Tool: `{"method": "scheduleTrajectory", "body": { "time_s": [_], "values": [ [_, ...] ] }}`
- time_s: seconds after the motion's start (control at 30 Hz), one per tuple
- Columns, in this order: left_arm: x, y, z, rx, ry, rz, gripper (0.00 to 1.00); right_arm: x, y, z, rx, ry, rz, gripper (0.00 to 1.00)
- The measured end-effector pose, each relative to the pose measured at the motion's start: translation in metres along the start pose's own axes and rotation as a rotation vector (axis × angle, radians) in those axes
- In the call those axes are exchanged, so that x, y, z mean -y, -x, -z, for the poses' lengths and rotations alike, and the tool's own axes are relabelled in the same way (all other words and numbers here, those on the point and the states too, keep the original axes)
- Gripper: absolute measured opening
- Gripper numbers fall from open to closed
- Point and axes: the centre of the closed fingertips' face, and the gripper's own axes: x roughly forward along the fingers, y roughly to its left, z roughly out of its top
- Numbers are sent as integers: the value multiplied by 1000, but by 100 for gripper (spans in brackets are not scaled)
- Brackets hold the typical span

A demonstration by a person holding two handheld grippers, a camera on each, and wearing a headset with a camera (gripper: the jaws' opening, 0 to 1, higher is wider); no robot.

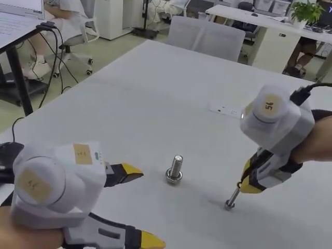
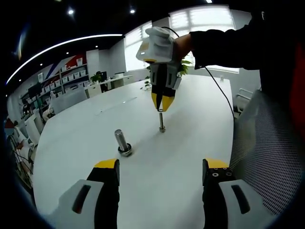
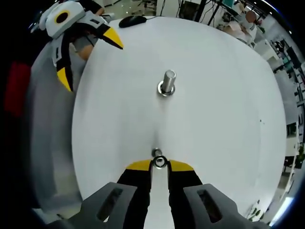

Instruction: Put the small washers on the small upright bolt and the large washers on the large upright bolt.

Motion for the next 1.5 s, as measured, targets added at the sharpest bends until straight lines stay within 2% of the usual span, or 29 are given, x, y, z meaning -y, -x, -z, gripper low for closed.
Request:
{"method": "scheduleTrajectory", "body": {
  "time_s": [0.8, 1.5],
  "values": [
    [0, -1, 2, -7, 5, 4, 69, -3, -15, 1, -10, 1, -29, 14],
    [-1, -2, 3, -10, 8, -1, 69, -1, -44, 10, -37, -15, -67, 14]
  ]
}}
